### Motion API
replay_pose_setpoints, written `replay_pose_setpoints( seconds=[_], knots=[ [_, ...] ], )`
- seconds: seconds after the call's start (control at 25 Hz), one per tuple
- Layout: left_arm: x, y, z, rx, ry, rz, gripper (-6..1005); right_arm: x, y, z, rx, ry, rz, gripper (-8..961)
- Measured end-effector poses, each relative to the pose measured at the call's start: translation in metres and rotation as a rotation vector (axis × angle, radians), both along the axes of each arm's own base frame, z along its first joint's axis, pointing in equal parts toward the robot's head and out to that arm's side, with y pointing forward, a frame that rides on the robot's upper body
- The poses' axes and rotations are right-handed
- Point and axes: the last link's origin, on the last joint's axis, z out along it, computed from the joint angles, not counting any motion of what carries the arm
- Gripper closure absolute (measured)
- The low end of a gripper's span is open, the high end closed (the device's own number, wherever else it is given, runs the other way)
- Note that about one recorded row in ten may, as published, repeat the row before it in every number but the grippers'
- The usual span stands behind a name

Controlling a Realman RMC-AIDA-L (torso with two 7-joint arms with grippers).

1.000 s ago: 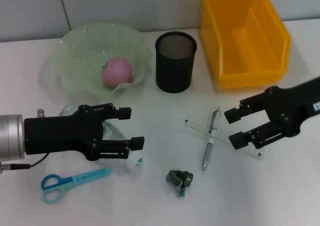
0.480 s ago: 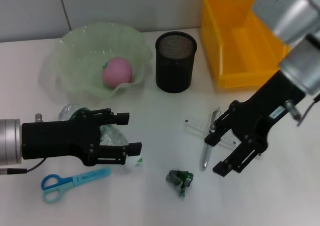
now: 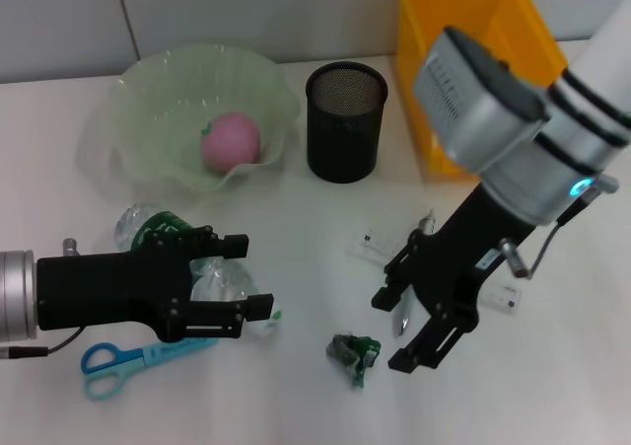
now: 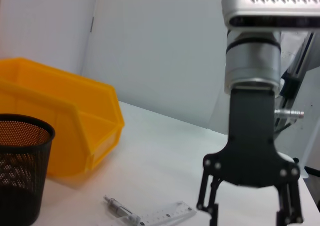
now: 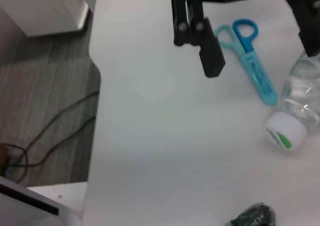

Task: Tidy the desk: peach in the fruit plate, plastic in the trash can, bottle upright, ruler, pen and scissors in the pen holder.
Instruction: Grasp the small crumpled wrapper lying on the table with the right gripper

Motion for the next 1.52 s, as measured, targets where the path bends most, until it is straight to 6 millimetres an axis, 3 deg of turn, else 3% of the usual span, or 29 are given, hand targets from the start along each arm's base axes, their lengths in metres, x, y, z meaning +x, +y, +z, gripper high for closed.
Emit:
replay_pose_setpoints(
  seconds=[0.4,1.12,1.52],
  knots=[
    [-0.006,-0.007,-0.001,-0.01,0.001,0.017,154,0.013,0.003,-0.022,0.037,0.004,0.04,201],
    [-0.011,-0.01,0.001,0.011,-0.001,0.014,154,0.018,-0.001,-0.052,0.029,0.029,0.096,202],
    [-0.01,-0.01,0.002,0.01,-0.006,0.01,154,0.02,-0.001,-0.058,0.031,0.029,0.107,201]
  ],
)
